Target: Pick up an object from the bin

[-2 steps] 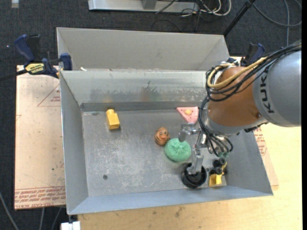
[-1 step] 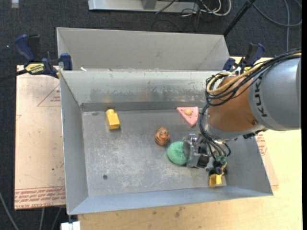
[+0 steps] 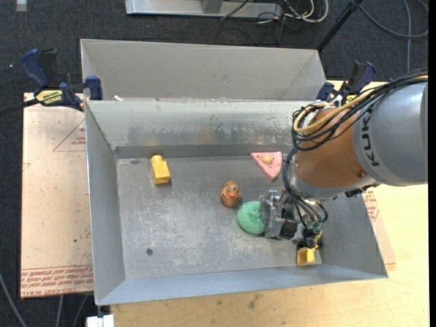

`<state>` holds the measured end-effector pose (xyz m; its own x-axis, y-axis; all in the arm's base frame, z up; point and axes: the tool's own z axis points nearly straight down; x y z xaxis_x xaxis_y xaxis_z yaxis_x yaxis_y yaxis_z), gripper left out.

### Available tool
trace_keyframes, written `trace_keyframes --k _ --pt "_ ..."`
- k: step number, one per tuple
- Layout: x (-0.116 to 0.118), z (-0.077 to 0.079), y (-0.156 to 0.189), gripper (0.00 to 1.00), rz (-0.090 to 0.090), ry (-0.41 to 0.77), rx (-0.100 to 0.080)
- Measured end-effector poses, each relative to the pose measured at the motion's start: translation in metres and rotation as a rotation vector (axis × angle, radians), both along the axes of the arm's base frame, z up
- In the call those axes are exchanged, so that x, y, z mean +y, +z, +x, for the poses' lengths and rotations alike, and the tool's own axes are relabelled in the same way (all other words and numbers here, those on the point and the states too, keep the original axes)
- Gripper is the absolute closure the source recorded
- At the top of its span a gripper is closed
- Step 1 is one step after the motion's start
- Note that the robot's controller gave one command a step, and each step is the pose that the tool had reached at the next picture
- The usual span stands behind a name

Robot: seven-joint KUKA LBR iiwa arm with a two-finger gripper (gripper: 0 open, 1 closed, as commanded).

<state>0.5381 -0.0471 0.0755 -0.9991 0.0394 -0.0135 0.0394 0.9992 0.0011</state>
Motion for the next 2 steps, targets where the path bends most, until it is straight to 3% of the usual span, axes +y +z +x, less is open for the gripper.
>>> trace_keyframes --k 1,2 --pt "0.010 0.026 0.033 1.00 0.000 0.014 0.014" --pt "-0.017 0.030 0.088 0.00 0.000 0.016 0.010"
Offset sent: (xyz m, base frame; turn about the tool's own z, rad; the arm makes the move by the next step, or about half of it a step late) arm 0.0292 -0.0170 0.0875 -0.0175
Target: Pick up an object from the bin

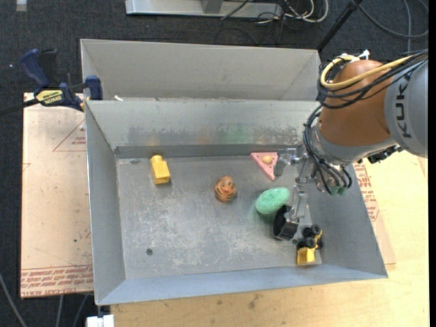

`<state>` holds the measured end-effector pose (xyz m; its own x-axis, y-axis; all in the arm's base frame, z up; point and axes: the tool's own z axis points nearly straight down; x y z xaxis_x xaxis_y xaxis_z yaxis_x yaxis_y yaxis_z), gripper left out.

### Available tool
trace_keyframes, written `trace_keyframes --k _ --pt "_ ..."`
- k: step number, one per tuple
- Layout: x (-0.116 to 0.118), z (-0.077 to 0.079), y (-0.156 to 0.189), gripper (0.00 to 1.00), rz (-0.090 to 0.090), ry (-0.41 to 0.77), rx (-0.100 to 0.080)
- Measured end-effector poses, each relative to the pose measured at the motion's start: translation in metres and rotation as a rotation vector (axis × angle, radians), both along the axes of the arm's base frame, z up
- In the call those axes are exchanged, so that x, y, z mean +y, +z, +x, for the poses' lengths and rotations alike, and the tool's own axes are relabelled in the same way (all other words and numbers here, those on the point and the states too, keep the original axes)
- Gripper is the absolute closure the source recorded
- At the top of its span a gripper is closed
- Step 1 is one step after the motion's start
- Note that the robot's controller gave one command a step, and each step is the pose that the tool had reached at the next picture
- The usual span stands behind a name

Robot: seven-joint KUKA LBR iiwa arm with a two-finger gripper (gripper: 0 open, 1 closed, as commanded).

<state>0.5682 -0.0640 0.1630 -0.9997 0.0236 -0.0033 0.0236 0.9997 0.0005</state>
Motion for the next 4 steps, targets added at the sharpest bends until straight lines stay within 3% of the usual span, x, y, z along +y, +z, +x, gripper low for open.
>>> trace_keyframes --k 1,2,3,4 --pt "0.000 0.000 0.000 0.00 0.000 0.000 0.000" --pt "-0.006 0.001 -0.041 0.00 0.001 -0.037 -0.008" --pt "0.001 0.006 -0.091 1.00 0.001 -0.095 0.002" --pt "0.001 0.006 -0.091 1.00 0.001 -0.095 0.002"
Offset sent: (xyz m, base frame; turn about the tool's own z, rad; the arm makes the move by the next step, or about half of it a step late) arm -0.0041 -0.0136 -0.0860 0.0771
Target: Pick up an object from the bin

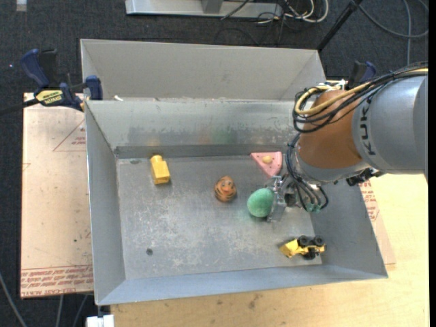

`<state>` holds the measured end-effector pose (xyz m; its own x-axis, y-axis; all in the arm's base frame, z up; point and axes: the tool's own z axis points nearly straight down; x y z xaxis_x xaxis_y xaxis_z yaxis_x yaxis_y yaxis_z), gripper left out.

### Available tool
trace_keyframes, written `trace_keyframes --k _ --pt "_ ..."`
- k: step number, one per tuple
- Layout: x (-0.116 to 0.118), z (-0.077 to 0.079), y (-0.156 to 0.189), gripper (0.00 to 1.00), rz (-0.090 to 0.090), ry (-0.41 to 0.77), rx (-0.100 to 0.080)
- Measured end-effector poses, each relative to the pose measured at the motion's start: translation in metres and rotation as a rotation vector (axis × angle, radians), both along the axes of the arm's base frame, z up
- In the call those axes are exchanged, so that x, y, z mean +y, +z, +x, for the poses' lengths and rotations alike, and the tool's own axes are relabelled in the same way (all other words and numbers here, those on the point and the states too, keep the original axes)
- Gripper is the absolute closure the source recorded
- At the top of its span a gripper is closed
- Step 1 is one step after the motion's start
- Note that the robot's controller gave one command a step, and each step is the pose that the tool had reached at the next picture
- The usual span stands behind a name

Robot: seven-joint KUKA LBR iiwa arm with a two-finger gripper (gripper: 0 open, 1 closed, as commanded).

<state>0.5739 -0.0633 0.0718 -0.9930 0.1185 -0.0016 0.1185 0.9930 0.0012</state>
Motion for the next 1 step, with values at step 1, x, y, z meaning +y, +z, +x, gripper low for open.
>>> trace_keyframes --k 1 --pt "-0.0013 0.0180 0.1528 1.00 -0.001 -0.015 -0.003"
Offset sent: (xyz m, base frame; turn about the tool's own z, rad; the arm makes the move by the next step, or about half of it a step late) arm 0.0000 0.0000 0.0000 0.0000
